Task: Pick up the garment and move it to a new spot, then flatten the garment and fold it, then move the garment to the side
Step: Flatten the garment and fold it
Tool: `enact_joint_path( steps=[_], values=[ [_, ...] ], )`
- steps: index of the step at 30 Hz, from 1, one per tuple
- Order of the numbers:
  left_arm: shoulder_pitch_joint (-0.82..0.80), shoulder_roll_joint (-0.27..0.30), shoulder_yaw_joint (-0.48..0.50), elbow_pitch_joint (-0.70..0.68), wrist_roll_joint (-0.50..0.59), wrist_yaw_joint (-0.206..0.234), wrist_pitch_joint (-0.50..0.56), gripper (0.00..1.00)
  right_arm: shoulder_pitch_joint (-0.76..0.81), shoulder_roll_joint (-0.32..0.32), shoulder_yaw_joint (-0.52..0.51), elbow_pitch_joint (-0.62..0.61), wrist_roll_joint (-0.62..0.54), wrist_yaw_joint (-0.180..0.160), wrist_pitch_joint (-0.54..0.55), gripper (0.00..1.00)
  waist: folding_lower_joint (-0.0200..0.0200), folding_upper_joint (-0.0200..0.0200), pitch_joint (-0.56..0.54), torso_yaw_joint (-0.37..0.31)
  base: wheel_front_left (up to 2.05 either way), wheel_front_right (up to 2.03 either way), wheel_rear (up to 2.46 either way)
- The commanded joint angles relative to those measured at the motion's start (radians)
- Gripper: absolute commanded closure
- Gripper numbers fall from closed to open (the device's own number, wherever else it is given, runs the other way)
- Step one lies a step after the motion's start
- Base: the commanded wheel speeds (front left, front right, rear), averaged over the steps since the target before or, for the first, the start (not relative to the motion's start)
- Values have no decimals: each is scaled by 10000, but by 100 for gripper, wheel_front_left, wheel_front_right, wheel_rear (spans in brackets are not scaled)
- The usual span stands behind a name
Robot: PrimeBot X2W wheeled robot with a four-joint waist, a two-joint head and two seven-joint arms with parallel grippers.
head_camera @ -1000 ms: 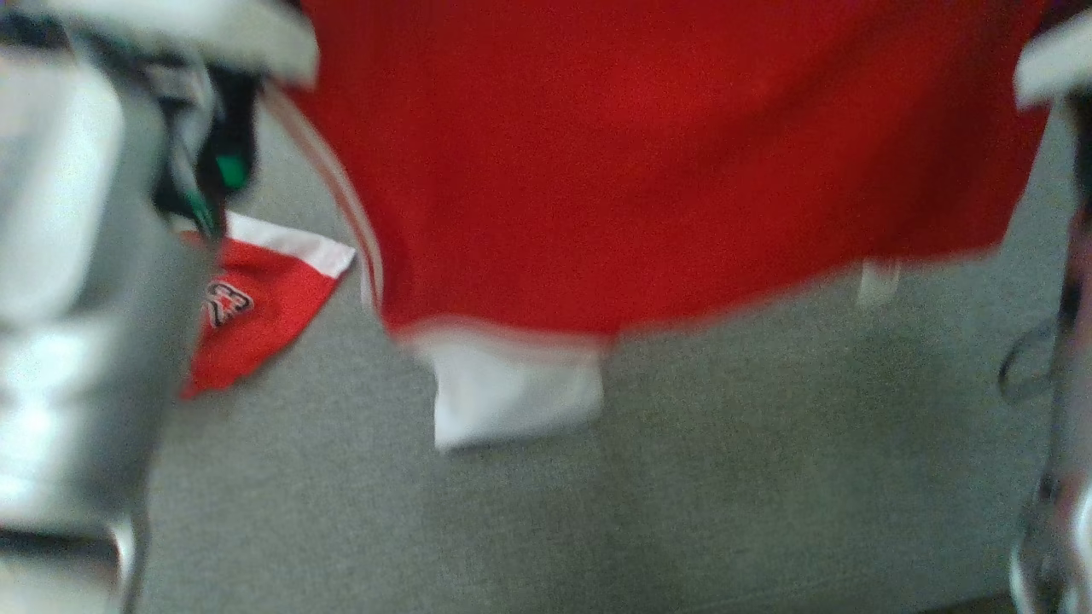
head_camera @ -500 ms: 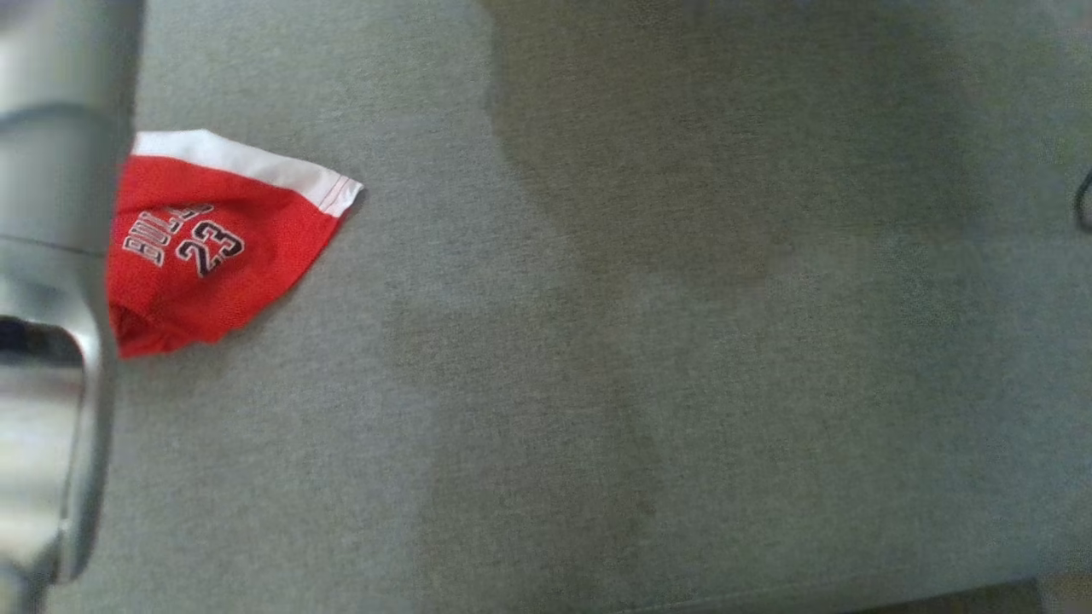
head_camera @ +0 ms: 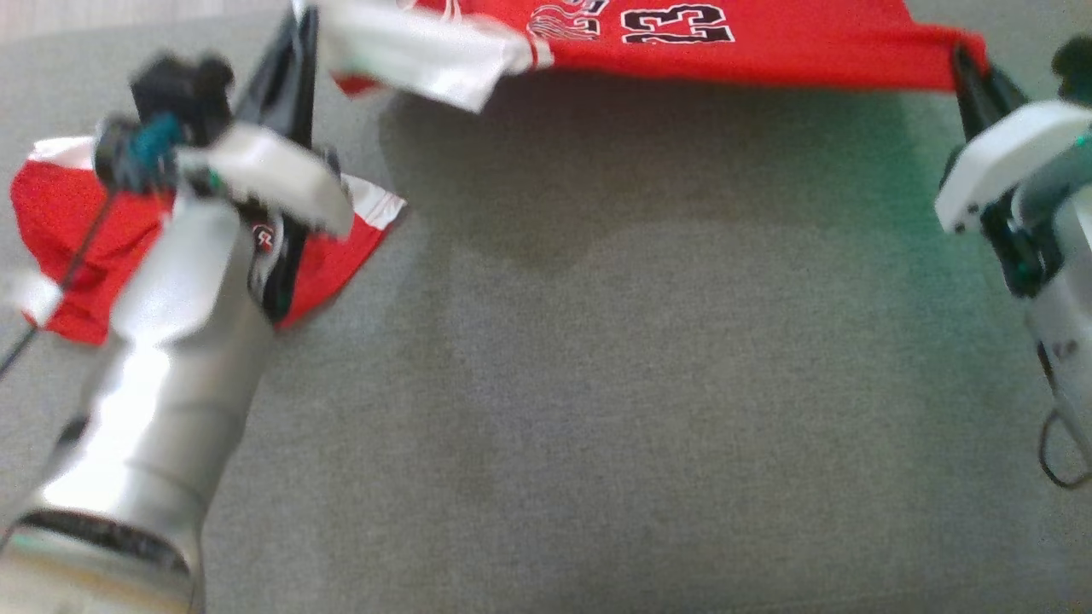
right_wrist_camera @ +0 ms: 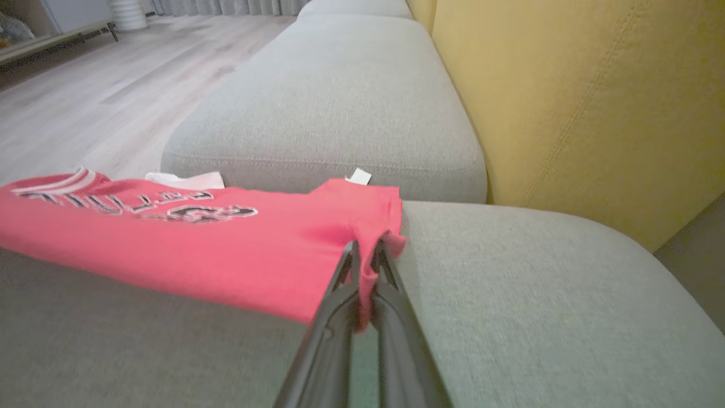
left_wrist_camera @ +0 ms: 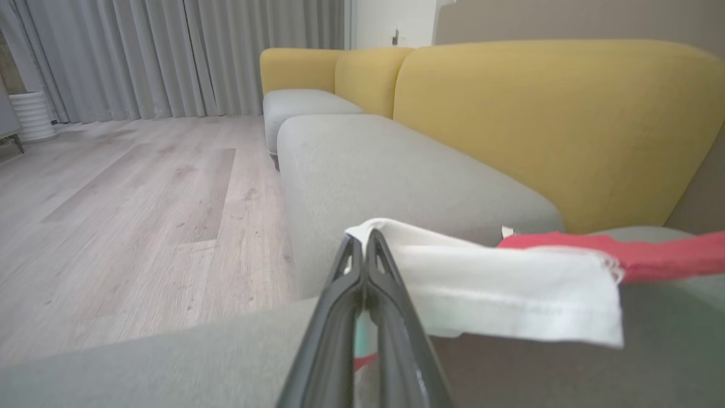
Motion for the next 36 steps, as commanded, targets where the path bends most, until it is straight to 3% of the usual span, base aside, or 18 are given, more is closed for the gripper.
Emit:
enact_joint_path(
  steps=[1,7,11,17,29,36],
  values=[
    [-306,524,216,-307,31,6,-81,100,-13,-241,131,-339,142,-7,21,100,2,0,-235,19,0,0,0],
    [1490,1095,-611,-1105,-355,-59,745,100,991,-1464,1348,-989,1146,-7,735,100,2,0,-1022,19,0,0,0],
    [2603,1749,-1319,-2478,-865,-63,1658,100,1653,-2176,2113,-1606,1838,-7,1443,100,2,0,-1515,-14,0,0,0],
    [4119,2694,-1627,-4659,-1470,-9,2808,100,2673,-3145,3004,-2611,2838,-7,2344,100,2,0,-2247,-99,0,0,0],
    [7006,4277,-1830,-9710,-2661,1253,5115,100,4506,-4417,3608,-4500,4271,-7,3574,100,2,0,-3095,-319,0,0,0],
    [7258,4431,-1815,-10738,-2571,1795,5311,100,5056,-4395,3051,-5064,4373,-7,3505,100,2,0,-2992,-371,0,0,0]
  ],
)
